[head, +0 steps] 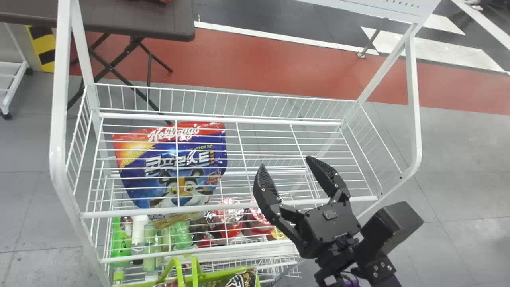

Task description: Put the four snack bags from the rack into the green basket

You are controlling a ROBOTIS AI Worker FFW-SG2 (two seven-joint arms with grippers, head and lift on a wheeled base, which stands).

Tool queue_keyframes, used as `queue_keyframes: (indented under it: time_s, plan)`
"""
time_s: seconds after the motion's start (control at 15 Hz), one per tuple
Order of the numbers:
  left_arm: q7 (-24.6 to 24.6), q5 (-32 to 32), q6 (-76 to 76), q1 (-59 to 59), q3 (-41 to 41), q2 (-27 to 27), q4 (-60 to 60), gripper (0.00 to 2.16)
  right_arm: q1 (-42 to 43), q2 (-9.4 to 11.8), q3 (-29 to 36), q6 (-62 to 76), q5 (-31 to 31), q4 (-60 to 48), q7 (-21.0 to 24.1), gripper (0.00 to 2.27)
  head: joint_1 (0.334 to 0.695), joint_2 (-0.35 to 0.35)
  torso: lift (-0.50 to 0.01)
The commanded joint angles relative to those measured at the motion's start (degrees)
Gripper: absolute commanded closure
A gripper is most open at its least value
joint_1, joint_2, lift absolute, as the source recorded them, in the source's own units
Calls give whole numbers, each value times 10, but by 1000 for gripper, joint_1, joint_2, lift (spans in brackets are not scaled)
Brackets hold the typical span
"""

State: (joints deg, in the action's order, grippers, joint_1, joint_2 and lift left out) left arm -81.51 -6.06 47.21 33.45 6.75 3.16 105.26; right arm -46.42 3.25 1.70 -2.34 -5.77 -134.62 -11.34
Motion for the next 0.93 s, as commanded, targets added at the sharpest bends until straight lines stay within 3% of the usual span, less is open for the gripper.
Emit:
queue_keyframes:
  time_s: [0.0, 0.87]
  plan:
    - [-1, 0, -1, 2, -2, 0, 0, 1902, -1, 0, 1, -1, 0, -1, 0, 70, 695, -350, -6]
    - [1, 0, -1, 2, -3, 0, 2, 1902, 2, -1, 2, 1, -4, -2, 0, 70, 695, -350, -6]
